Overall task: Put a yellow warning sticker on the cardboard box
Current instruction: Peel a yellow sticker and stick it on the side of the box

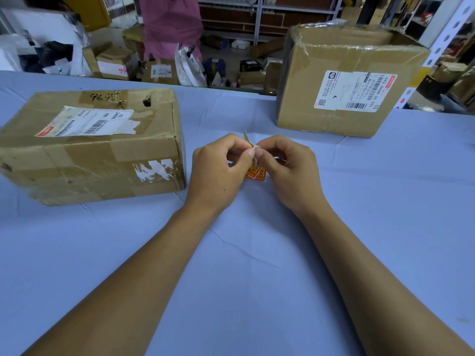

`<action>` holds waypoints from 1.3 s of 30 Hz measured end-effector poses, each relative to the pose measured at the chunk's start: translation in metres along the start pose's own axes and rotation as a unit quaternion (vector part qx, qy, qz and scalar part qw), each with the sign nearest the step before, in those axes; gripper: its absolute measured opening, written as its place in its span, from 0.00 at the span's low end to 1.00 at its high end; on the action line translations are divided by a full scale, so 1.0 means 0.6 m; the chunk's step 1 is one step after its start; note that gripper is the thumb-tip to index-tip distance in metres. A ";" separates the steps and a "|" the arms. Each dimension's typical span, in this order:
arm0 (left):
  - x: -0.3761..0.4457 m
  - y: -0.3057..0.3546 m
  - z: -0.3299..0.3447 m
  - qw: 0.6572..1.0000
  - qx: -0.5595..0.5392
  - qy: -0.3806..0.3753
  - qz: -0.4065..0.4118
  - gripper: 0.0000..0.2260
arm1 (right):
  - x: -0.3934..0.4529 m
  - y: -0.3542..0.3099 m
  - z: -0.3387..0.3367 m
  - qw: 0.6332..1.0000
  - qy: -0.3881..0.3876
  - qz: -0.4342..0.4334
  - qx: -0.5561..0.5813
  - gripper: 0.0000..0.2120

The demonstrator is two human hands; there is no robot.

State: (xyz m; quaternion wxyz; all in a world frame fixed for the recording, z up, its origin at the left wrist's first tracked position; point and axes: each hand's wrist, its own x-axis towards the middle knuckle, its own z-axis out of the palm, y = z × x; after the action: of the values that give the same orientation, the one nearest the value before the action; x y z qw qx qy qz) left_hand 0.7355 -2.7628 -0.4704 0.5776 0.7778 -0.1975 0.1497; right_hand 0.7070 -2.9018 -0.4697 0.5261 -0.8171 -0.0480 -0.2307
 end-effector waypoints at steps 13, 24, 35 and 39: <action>-0.002 -0.002 0.001 0.999 0.008 0.026 0.018 0.05 | -0.006 -0.006 0.003 1.000 0.009 0.007 -0.023 0.06; -0.005 0.000 -0.009 0.999 0.017 0.045 0.021 0.05 | -0.009 -0.015 -0.001 0.998 0.040 0.047 -0.013 0.12; -0.004 -0.004 -0.012 0.997 0.030 0.064 0.008 0.03 | -0.001 -0.002 -0.014 0.992 0.091 0.066 -0.064 0.06; -0.003 -0.004 -0.012 0.997 0.036 0.063 0.008 0.06 | 0.003 0.006 -0.021 0.986 0.117 0.080 -0.084 0.06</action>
State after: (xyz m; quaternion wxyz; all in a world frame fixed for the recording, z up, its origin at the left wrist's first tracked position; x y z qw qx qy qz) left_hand 0.7348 -2.7550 -0.4711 0.5596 0.7854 -0.1613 0.2098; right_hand 0.7056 -2.9149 -0.4673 0.4742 -0.8271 0.0991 -0.2850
